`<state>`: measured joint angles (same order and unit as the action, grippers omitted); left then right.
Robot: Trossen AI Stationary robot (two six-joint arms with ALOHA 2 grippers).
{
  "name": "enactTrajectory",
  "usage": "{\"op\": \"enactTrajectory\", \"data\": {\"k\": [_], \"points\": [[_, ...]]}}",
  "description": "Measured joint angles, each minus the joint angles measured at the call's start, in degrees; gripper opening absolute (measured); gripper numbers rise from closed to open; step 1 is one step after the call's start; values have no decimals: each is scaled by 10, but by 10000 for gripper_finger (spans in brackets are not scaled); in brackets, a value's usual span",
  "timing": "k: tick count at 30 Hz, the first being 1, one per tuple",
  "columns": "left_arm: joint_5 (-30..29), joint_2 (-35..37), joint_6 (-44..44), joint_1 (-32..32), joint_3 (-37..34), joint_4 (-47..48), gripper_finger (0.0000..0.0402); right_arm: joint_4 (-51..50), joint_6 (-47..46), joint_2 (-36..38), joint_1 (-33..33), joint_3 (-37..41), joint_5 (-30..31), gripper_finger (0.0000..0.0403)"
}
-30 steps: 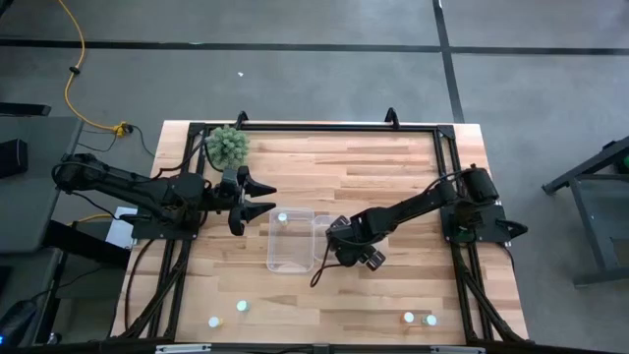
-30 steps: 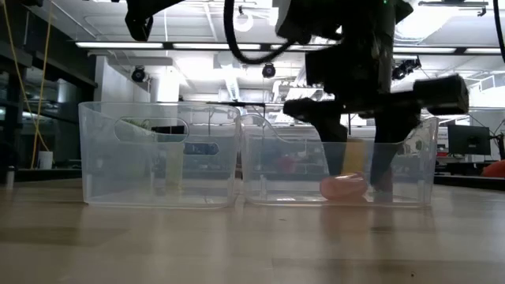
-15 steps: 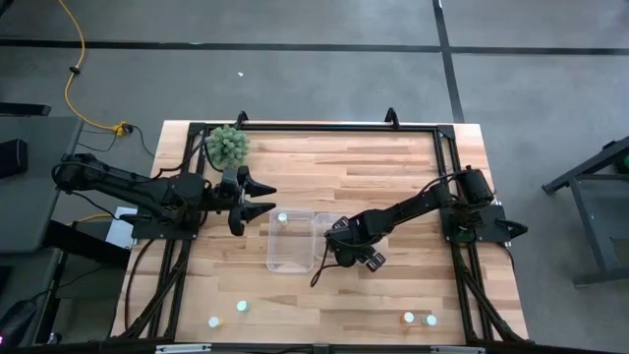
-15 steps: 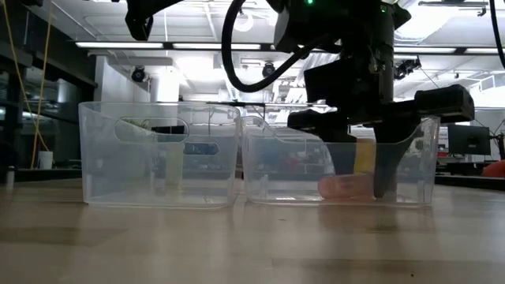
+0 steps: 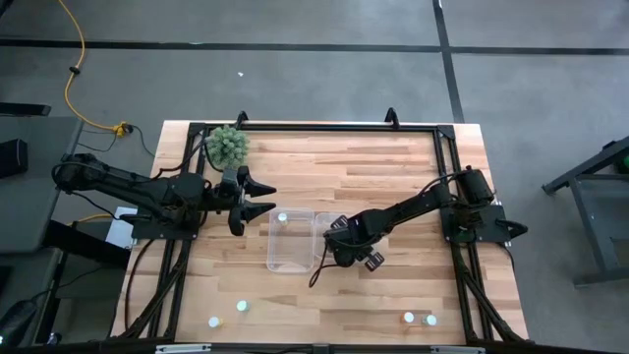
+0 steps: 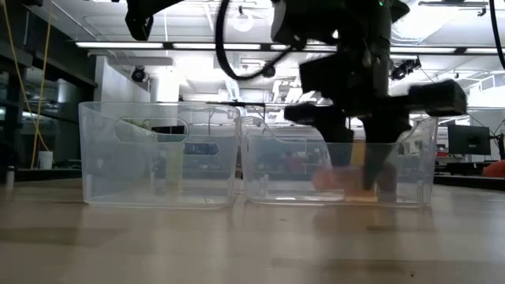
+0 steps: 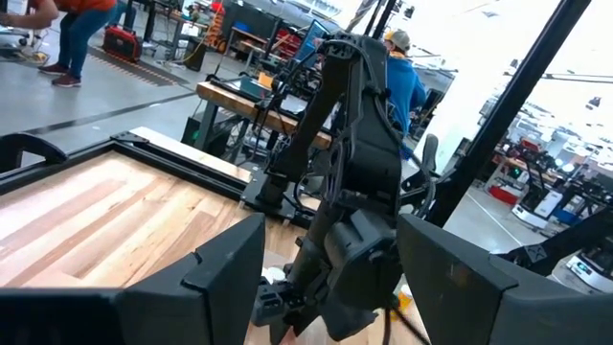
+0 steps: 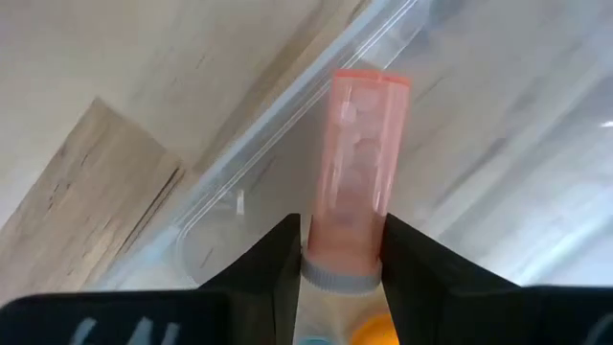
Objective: Pick and place medicine bottles into bin by pill shape (circle, oval)
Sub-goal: Put the red pill bottle into the left transparent bin
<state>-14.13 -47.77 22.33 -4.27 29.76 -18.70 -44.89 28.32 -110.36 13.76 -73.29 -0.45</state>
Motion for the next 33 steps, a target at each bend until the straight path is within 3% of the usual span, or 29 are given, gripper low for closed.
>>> {"op": "enactTrajectory", "data": {"k": [12, 17, 21, 28, 33], "points": [[0, 0, -15, 0, 0, -4, 225, -66, 0, 44, 0, -77, 18, 105], [0, 0, -15, 0, 0, -4, 225, -126, -16, 62, 0, -142, 31, 105], [0, -7, -37, 2, 31, 62, 225, -179, -31, 65, -5, -219, 56, 105], [-3, -65, -99, 22, 126, 174, 225, -306, -43, 67, -31, -336, 170, 105], [-21, -128, -100, 50, 167, 203, 225, -357, -60, 67, -61, -359, 225, 105]]}}
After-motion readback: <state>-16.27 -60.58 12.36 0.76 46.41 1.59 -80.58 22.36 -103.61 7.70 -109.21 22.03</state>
